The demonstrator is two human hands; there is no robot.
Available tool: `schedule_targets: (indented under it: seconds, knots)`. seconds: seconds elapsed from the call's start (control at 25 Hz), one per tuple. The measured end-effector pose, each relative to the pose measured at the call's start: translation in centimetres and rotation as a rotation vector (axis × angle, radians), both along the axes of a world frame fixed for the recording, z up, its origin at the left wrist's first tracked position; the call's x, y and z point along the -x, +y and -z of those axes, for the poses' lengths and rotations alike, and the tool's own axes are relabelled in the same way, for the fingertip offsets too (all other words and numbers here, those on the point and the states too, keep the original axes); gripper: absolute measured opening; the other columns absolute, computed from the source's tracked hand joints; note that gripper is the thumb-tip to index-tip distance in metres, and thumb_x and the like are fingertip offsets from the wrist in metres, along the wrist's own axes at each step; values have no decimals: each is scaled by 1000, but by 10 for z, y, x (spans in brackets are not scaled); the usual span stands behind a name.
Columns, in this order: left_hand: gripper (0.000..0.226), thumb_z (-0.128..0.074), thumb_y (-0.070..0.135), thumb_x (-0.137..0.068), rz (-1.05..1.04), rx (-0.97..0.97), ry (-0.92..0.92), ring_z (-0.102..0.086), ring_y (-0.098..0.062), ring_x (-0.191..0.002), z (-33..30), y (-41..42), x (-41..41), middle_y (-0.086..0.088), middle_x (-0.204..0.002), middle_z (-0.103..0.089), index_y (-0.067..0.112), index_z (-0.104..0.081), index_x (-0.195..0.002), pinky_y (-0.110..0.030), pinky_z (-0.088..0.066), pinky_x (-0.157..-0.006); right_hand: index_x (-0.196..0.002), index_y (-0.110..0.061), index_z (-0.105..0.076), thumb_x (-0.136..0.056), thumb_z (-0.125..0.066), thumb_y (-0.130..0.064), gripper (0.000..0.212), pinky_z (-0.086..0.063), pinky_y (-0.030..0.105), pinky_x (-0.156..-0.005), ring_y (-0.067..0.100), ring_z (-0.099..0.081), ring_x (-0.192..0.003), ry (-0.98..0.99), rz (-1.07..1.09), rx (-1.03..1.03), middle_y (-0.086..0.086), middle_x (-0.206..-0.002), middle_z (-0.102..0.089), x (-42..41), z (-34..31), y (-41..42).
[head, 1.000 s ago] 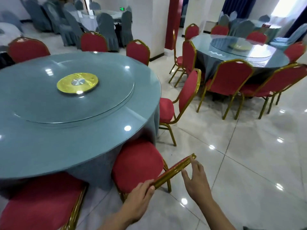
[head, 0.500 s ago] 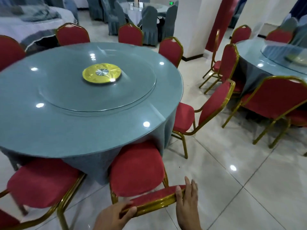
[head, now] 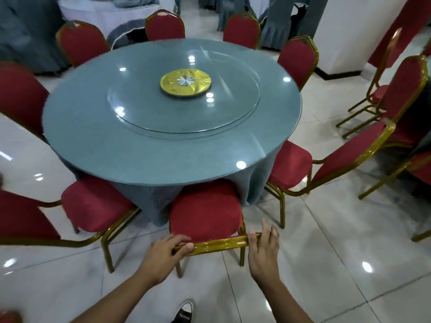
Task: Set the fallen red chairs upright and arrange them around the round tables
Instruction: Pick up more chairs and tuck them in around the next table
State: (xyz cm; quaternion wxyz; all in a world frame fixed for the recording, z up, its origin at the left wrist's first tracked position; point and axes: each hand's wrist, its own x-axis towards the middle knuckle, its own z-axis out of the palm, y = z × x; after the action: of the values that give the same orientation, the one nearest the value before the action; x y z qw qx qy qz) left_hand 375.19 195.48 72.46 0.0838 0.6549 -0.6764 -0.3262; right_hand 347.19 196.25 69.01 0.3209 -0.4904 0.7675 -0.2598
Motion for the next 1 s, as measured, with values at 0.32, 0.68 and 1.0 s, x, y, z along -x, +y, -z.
schedule_targets:
  seconds: [0.32,0.68,1.0]
  knots:
    - [81,6,76,-88,-345,121,-140,-21,-32,-149,-4,30,81,-10,-159,-32,42,-27,-154,-51,-18,-121,-159,-25,-11,-89,-15,-73,85,-8,52,-123,34,5,-154,32,-140,-78,17,-167,1,29,-17,-34]
    - [47,-21,36,-107,-374,-31,-232,-6,-34,-153,-22,13,94,-10,-163,-22,28,-26,-153,-53,-6,-124,-157,-24,-21,-97,-21,-69,76,-12,49,-121,36,-8,-149,214,-287,-146,13,-162,-15,33,-9,-39]
    - [44,-21,54,-99,-356,80,-323,-55,-21,-115,-34,-29,167,4,-116,-64,36,-59,-112,-46,-35,-107,-150,-27,-34,-103,-46,-41,51,-45,40,-108,22,-47,-134,157,-121,-101,1,-152,-43,114,-40,-71]
